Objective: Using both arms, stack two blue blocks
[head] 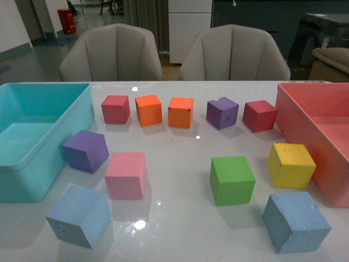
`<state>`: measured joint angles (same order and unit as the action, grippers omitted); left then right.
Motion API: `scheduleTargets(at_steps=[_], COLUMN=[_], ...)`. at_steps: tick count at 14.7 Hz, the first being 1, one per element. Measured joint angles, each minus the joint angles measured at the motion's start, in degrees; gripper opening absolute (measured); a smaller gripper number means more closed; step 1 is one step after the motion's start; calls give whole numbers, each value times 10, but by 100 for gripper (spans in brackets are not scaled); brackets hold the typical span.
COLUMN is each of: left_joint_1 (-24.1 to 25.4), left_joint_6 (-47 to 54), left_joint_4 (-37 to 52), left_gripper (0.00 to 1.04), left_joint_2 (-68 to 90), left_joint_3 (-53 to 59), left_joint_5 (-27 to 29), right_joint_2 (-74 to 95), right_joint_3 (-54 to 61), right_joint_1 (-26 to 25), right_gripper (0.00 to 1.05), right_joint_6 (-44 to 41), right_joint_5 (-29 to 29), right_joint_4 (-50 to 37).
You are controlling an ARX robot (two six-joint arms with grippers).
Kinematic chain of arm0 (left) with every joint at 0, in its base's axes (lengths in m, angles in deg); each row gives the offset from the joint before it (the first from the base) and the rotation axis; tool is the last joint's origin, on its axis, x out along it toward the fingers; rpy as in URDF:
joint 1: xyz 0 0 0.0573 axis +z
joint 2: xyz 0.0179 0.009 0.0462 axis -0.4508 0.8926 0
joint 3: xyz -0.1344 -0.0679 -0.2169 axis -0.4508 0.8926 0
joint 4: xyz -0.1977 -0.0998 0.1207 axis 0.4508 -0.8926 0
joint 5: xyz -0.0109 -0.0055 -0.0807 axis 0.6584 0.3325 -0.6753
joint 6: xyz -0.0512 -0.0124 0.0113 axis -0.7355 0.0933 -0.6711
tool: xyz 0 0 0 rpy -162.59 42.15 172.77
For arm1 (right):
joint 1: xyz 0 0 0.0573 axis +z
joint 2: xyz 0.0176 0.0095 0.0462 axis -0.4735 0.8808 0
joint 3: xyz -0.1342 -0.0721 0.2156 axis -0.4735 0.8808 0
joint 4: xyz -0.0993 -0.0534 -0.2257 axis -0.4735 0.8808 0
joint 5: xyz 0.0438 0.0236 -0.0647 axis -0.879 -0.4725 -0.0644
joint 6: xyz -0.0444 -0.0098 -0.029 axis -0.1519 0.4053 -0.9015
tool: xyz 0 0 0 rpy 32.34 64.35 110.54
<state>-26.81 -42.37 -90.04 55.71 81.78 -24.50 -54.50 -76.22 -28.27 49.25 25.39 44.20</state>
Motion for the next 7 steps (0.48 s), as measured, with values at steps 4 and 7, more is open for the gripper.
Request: scheduleTargets(at_steps=[4, 7], left_joint_1=[0, 0], left_joint_6=[0, 0], left_joint_4=[0, 0], left_gripper=[98, 98], left_joint_2=[0, 0], left_joint_3=[0, 0], left_joint_5=[0, 0], right_joint_2=[0, 0], right_joint_3=[0, 0], right_joint_1=[0, 0], right_gripper=[98, 98], right_joint_6=[0, 0], right_joint_5=[0, 0], right_joint_4=[0, 0])
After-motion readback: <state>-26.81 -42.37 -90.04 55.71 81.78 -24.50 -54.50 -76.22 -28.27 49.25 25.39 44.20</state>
